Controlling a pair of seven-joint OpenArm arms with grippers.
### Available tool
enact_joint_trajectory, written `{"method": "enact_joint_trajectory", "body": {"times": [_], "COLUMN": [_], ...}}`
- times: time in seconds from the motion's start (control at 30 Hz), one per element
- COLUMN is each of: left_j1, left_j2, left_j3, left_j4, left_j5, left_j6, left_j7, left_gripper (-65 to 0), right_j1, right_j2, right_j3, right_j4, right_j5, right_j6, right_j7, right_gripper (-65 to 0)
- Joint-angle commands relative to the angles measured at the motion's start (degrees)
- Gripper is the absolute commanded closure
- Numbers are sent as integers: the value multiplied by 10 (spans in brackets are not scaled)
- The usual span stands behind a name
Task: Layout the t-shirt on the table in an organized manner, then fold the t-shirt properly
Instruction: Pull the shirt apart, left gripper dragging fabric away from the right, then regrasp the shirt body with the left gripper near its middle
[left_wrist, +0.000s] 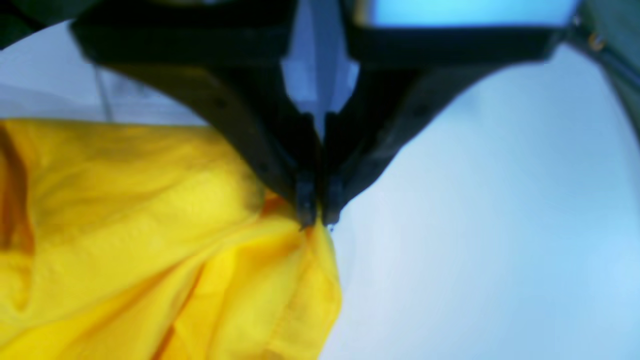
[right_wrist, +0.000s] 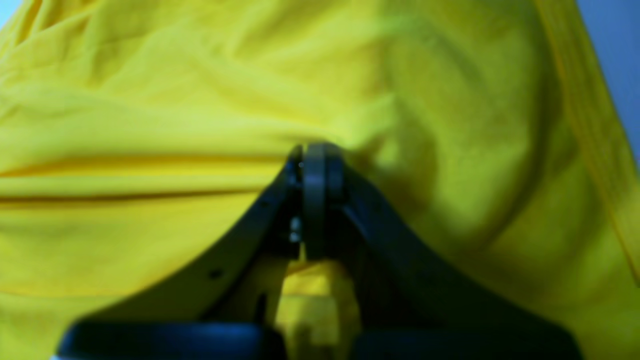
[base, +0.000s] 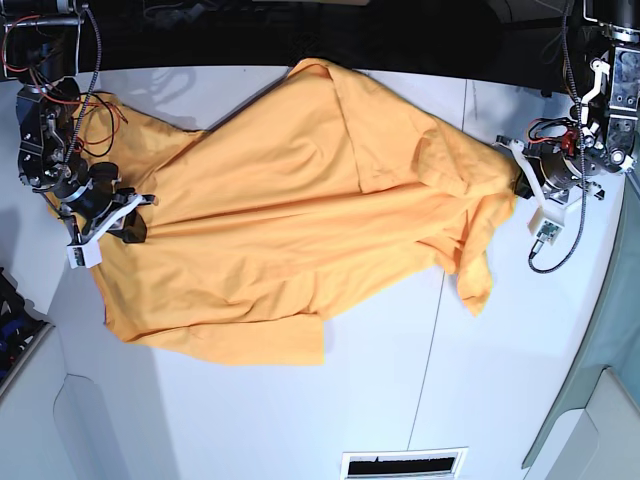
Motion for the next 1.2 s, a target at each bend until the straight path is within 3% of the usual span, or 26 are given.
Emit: {"method": "enact_joint_trajectory", "body": {"times": [0.0, 0.13, 0.23, 0.4, 0.47, 0.57, 0.63, 0.73, 0.9, 1.0, 1.17], "left_j1": [-16, -68, -108, -150, -156, -151, -141, -116, -51, -20, -3], "left_j2": [-11, -11, -11, -12, -13, -23, -31, -31, -10, 17, 92], "left_j3": [-5, -5, -5, -5, -5, -5, -5, -6, -1, 10, 50], "left_j4": [-2, -50, -94, -130, -129, -108, -79, -5, 132, 152, 150], "left_j5": [3, 1, -11, -42, -74, -155, -195, -207, -222, -220, -153], "left_j6": [3, -2, -32, -43, -44, -90, -101, -103, -103, -103, -75], "left_j7": [-13, -16, -16, 6, 35, 44, 45, 45, 66, 62, 37], "left_gripper": [0, 0, 0, 0, -88, -230, -245, -245, -245, -247, -364], "right_j1": [6, 6, 6, 6, 6, 6, 5, 4, 4, 5, 5], "right_j2": [11, 11, 11, 9, 8, 8, 8, 8, 8, 8, 8], "right_j3": [14, 59, 91, 97, 97, 97, 97, 97, 97, 97, 97], "right_j4": [2, 2, 2, 2, 2, 2, 2, 2, 2, 2, 2], "right_j5": [-10, -10, -10, -8, -3, 5, 5, 5, 12, 12, 12], "right_j6": [-15, -28, -27, -24, -21, -21, -21, -21, -21, -21, -21], "right_j7": [-7, -7, -8, -8, -8, -8, -8, -8, -8, -8, -8], "right_gripper": [0, 0, 0, 0, 0, 0, 0, 0, 0, 0, 0]}}
